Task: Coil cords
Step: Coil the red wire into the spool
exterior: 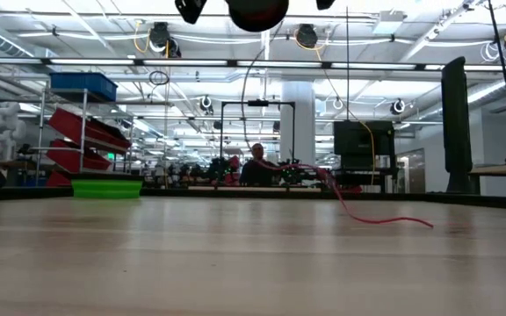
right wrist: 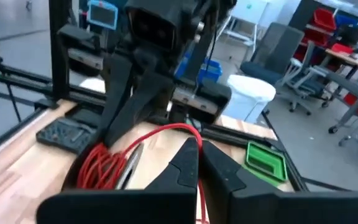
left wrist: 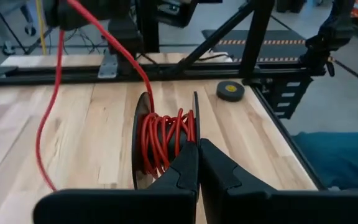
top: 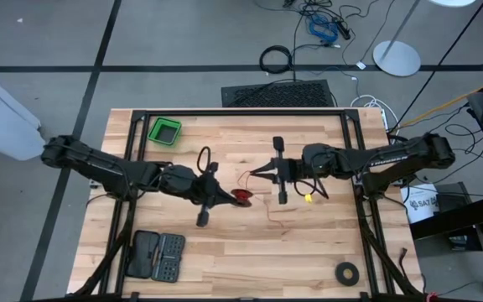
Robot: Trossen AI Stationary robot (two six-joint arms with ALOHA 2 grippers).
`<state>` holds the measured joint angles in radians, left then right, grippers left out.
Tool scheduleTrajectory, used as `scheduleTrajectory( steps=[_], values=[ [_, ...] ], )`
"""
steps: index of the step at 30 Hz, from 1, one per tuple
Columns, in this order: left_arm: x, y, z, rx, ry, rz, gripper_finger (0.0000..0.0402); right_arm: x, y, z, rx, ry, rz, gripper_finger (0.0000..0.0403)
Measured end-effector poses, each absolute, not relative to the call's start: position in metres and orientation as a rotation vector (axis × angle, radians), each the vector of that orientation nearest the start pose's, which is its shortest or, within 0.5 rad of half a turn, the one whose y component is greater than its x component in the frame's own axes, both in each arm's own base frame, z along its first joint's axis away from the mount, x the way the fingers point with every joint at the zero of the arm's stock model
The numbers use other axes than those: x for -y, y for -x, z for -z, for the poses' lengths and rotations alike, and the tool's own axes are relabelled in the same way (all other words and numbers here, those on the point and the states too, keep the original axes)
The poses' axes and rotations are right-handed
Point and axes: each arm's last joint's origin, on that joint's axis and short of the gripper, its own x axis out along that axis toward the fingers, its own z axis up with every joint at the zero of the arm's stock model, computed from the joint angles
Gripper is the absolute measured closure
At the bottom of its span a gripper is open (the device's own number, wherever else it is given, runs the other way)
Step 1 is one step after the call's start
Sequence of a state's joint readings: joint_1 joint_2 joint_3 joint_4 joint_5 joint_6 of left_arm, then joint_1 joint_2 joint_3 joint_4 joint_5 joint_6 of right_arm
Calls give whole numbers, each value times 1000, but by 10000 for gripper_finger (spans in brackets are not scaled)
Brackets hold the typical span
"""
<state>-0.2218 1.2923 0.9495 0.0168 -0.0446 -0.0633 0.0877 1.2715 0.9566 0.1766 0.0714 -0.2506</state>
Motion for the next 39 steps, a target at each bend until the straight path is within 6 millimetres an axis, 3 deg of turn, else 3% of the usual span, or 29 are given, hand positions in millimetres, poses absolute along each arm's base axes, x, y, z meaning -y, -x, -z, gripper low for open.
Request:
scheduleTrajectory(
  steps=[20, 39],
  values=[
    [68, -286, -306, -219, -203, 352, 398, -40, -324, -292, -122, 198, -144, 403],
    [75, -303, -297, -116, -324, 466, 398, -45, -332, -282, -82, 239, -343, 403]
  ],
)
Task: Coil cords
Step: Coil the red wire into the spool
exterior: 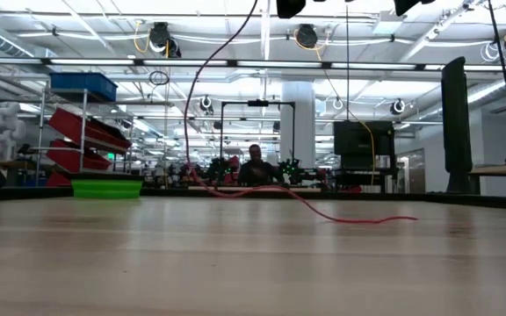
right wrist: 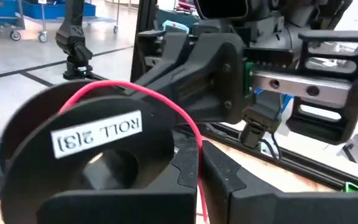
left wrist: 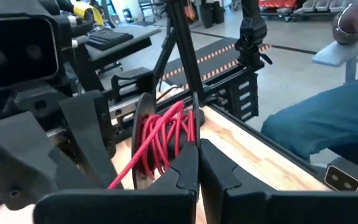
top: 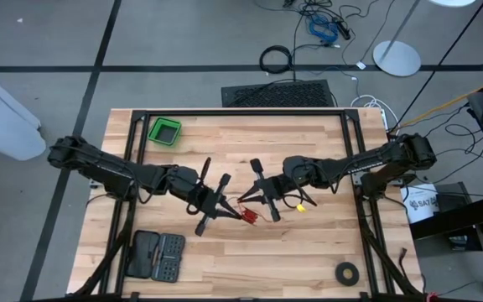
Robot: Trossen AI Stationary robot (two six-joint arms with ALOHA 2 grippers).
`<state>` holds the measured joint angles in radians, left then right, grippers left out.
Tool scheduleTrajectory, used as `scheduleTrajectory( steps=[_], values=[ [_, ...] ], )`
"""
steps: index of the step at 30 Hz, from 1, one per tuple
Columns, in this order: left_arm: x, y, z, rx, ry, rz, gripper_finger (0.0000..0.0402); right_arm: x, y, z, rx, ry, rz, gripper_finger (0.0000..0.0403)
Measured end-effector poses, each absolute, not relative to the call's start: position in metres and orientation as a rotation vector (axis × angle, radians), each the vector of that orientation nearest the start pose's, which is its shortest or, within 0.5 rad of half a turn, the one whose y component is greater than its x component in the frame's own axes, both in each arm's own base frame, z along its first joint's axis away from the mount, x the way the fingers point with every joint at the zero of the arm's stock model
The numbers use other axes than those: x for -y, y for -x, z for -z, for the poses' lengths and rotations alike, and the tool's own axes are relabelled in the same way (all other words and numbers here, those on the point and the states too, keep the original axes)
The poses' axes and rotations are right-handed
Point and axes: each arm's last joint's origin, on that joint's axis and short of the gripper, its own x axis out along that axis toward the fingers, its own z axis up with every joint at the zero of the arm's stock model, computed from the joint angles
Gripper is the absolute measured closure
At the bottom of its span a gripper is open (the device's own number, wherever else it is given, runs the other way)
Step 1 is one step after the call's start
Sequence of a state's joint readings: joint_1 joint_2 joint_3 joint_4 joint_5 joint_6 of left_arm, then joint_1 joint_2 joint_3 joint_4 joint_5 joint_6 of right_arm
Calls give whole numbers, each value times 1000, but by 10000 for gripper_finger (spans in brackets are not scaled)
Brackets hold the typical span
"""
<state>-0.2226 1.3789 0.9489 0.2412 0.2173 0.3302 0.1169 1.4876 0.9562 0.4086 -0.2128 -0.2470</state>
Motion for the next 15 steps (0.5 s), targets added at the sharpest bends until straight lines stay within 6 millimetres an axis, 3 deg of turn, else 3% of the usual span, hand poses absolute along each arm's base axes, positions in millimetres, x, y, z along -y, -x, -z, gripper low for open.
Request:
scheduleTrajectory(
  steps=[15],
  values=[
    [80, -303, -306, -4, -408, 464, 398, -46, -331, -279, -118, 197, -400, 403]
  ],
)
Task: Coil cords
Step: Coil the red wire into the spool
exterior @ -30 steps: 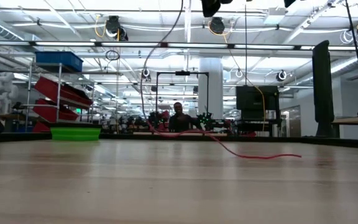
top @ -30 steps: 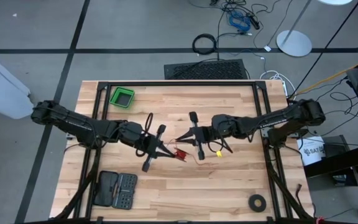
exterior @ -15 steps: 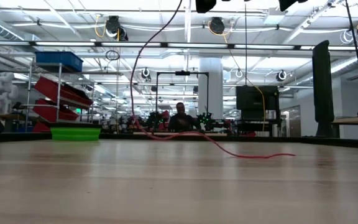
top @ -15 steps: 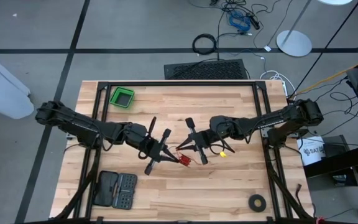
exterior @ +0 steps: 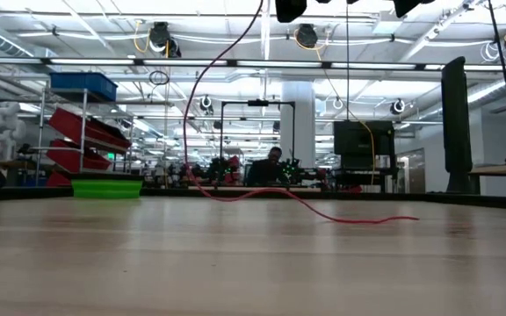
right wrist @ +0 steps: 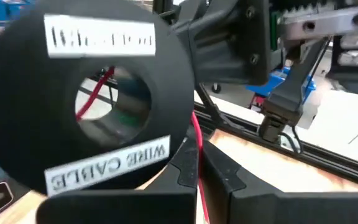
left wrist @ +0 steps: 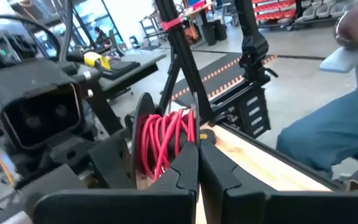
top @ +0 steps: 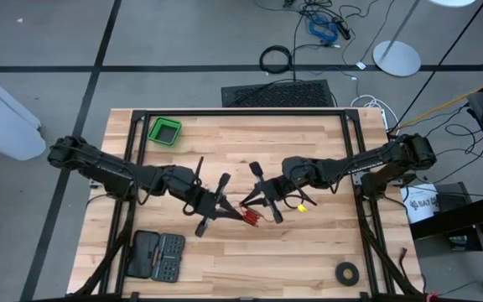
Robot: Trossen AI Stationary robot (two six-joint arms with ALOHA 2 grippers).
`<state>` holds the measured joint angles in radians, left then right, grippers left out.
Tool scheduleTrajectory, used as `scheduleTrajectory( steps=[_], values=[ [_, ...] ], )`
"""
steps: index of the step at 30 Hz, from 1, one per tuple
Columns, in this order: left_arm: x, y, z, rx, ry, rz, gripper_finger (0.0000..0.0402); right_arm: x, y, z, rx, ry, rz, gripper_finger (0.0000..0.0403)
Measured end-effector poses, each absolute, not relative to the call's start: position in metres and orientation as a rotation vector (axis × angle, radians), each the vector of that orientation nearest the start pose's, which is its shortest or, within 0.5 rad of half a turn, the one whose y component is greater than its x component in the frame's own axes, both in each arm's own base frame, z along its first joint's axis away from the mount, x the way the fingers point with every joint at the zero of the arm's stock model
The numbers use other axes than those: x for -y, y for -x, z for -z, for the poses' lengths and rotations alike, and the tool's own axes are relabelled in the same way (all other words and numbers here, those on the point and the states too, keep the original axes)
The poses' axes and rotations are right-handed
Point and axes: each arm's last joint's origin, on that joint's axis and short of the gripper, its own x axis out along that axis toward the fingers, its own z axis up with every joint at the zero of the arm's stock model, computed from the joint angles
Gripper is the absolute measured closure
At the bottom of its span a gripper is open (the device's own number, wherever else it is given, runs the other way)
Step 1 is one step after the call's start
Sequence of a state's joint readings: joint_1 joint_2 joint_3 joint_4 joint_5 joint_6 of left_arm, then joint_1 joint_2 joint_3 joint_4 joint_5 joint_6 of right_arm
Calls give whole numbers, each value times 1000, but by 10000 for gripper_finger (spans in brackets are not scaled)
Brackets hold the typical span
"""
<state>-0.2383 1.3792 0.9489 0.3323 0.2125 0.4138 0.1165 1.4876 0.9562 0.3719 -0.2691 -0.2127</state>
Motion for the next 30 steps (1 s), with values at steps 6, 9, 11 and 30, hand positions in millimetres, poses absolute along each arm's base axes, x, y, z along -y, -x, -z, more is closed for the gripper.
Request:
scheduleTrajectory(
  steps=[6, 9, 11, 30],
  values=[
    [79, -301, -307, -21, -434, 365, 398, -45, -330, -276, -160, 176, -392, 403],
    [77, -298, -313, -9, -436, 328, 398, -44, -329, -271, -211, 144, -394, 403],
    [77, -295, -316, -5, -435, 308, 398, -43, -329, -269, -242, 124, -393, 403],
    [87, -263, -328, -126, -358, 152, 398, -40, -327, -265, -321, 28, -290, 394]
  ],
)
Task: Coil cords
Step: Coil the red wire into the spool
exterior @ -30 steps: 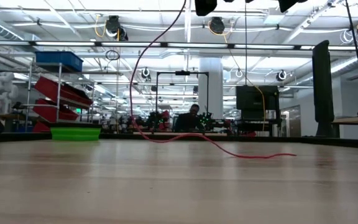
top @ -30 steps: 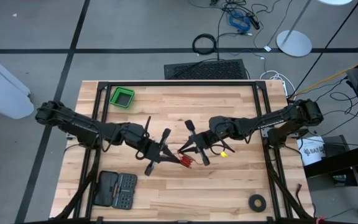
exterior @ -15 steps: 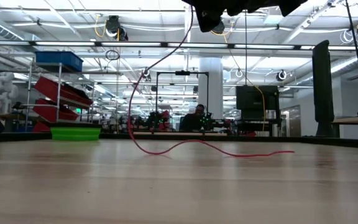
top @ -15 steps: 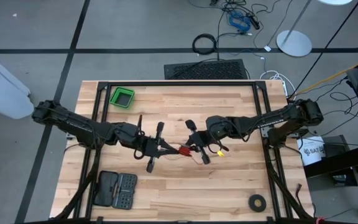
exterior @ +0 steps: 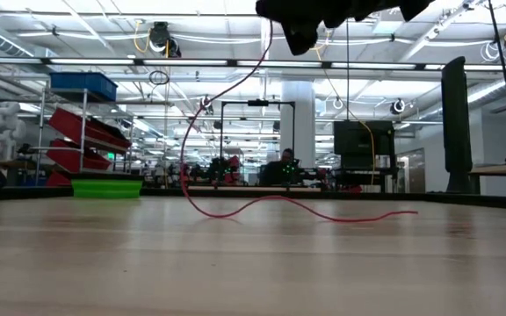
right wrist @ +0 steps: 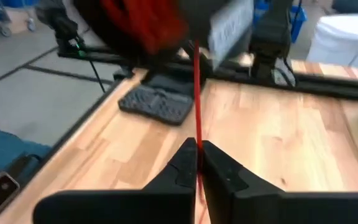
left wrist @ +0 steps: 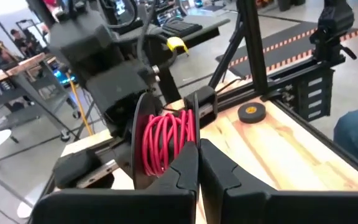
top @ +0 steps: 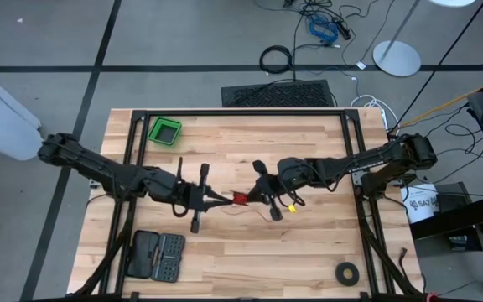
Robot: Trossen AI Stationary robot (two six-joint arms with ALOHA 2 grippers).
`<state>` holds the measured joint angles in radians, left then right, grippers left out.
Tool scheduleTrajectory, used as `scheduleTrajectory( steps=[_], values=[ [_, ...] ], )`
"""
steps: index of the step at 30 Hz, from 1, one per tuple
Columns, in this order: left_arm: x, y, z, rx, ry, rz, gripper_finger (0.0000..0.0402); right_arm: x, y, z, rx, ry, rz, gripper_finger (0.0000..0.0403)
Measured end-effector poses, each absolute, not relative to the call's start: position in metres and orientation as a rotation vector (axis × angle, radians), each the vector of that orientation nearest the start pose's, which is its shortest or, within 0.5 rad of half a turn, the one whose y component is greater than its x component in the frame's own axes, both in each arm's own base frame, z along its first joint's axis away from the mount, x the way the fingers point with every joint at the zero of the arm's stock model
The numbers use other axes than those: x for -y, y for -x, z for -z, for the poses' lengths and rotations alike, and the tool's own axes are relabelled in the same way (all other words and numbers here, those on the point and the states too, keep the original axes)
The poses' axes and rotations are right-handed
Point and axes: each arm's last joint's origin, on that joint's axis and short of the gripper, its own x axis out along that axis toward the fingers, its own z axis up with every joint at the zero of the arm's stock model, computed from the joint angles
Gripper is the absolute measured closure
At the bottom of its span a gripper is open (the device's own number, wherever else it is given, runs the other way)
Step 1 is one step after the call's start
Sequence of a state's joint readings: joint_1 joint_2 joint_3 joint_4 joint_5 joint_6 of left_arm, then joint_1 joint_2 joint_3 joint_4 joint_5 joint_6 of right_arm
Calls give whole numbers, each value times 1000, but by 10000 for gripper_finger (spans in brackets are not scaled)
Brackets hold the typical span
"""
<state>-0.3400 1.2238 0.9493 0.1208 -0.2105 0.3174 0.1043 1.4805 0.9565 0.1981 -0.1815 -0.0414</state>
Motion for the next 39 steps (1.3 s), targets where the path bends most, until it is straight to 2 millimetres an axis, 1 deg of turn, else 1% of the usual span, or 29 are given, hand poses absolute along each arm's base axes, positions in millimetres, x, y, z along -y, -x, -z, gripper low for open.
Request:
scheduleTrajectory(
  steps=[6, 10, 13, 17, 20, 22, 26, 30, 33, 39],
  values=[
    [83, -253, -333, -152, -342, 126, 398, -39, -326, -262, -348, 33, -288, 383],
    [81, -248, -335, -167, -319, 122, 398, -37, -326, -259, -374, 72, -288, 376],
    [80, -245, -333, -209, -305, 123, 398, -35, -325, -256, -407, 83, -243, 369],
    [77, -238, -335, -221, -278, 110, 398, -33, -324, -253, -438, 77, -230, 352],
    [76, -236, -338, -218, -252, 96, 398, -34, -329, -248, -440, 47, -223, 333],
    [76, -235, -338, -215, -232, 93, 398, -34, -337, -239, -436, 22, -218, 318],
    [76, -235, -338, -217, -220, 91, 398, -37, -358, -212, -409, -41, -212, 287],
    [76, -235, -338, -218, -202, 91, 398, -44, -377, -188, -314, -118, -265, 260],
    [78, -234, -336, -242, -191, 96, 398, -51, -384, -175, -283, -147, -275, 245],
    [81, -233, -335, -247, -192, 107, 398, -60, -391, -156, -246, -152, -179, 232]
  ],
)
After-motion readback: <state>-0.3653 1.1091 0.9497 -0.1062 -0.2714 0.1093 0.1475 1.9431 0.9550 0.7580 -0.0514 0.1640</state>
